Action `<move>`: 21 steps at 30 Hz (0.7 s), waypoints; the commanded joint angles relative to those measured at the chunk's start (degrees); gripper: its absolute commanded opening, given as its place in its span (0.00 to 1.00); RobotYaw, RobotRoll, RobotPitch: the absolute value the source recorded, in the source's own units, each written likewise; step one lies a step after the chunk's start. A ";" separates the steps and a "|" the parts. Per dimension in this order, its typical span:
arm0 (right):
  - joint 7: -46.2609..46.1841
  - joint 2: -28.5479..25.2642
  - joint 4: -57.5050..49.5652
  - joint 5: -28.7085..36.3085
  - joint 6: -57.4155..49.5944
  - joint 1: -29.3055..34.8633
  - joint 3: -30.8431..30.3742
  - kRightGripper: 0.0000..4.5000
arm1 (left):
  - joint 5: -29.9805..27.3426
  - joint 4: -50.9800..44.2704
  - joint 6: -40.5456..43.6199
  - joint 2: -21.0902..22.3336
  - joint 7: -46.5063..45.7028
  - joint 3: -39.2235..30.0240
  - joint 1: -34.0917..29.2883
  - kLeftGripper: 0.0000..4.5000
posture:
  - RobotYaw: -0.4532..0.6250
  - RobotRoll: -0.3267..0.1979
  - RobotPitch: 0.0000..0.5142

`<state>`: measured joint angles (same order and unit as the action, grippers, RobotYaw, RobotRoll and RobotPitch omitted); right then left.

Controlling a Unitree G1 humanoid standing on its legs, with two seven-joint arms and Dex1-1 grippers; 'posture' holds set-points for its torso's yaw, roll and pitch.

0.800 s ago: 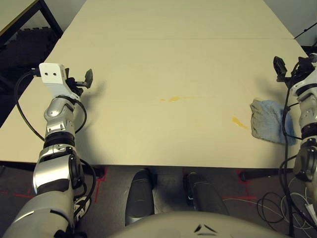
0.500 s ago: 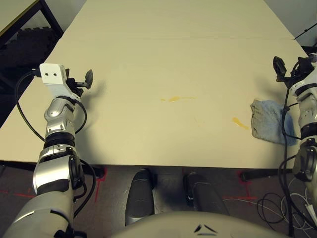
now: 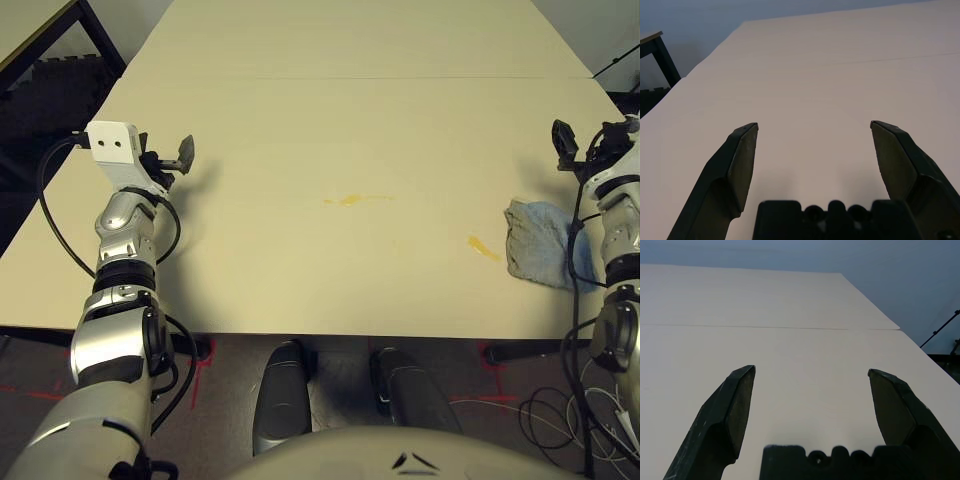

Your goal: Wipe the water off the table with a rag.

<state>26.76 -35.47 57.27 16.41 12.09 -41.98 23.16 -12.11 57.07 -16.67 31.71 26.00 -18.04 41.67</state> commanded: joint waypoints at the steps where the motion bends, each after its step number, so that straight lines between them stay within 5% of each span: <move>1: 0.01 0.00 0.35 0.08 -0.01 -0.52 0.00 1.00 | -0.72 0.31 0.31 -0.22 3.58 0.34 0.43 1.00 | 0.49 0.62 0.30; 7: 0.29 -0.40 1.93 -0.25 0.03 -1.93 -0.19 1.00 | -6.96 -7.34 3.27 -0.41 22.61 0.98 -2.24 1.00 | 0.52 0.62 0.29; 14: 0.79 -0.55 4.63 -1.15 0.22 -3.74 -0.83 1.00 | -15.79 -27.53 15.55 1.96 44.44 4.56 -12.78 1.00 | 0.57 0.62 0.28; 21: 1.43 -1.01 6.02 -1.70 0.03 -5.05 -0.96 1.00 | -13.92 -35.20 18.91 5.94 54.25 10.70 -17.55 1.00 | 0.58 0.62 0.27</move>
<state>27.81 -35.66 62.34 15.05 12.12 -46.55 22.51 -27.29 23.05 1.68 36.81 78.37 -9.31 24.75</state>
